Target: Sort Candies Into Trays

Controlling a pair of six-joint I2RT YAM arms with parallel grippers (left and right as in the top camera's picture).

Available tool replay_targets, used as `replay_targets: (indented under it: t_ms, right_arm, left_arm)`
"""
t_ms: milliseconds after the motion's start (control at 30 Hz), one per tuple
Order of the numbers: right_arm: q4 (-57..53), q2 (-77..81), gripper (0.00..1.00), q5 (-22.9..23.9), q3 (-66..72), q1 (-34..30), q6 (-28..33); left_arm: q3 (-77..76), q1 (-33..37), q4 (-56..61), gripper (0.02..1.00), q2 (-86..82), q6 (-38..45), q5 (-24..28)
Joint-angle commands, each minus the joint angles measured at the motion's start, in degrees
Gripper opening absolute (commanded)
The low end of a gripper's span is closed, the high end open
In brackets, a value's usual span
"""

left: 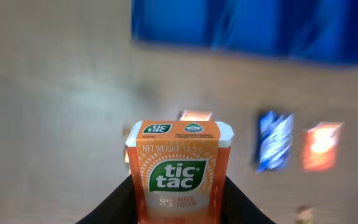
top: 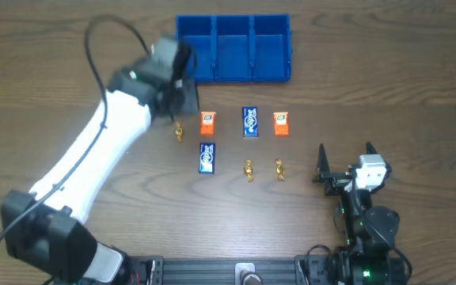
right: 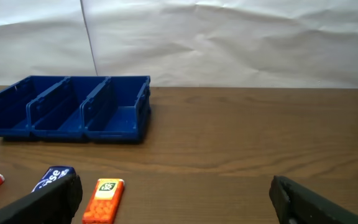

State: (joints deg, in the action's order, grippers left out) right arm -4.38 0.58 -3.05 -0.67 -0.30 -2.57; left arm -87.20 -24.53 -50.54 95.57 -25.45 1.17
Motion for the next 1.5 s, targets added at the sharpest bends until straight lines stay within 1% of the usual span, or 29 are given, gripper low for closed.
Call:
replay_targets:
  t_ms: [33,100,200,300,400,667,1500]
  right_arm:
    - [-0.2,-0.4,0.998,-0.1,0.2,0.2,-0.6]
    - [-0.2,-0.4,0.998,-0.1,0.2,0.2,-0.6]
    - [-0.2,-0.4,0.998,-0.1,0.2,0.2,-0.6]
    - [-0.2,-0.4,0.998,-0.1,0.2,0.2,-0.6]
    - [-0.2,-0.4,0.998,-0.1,0.2,0.2,-0.6]
    - [-0.2,-0.4,0.998,-0.1,0.2,0.2,-0.6]
    - [-0.2,-0.4,0.998,-0.1,0.2,0.2,-0.6]
  left_arm:
    - [-20.6,0.1,-6.6,0.340,10.5,3.7,-3.6]
    - [-30.6,0.1,-10.9,0.347,16.9,4.9,-4.8]
    - [-44.5,0.7,-15.9,0.360,26.6,7.4,-4.8]
    - [-54.4,1.8,-19.9,0.360,34.4,7.5,-4.7]
    - [-60.3,3.2,-22.1,0.358,40.1,7.0,-4.3]
    - [-62.0,5.4,-21.9,0.358,45.4,7.0,-3.0]
    - [-61.9,5.5,-20.0,0.367,48.8,9.0,-2.5]
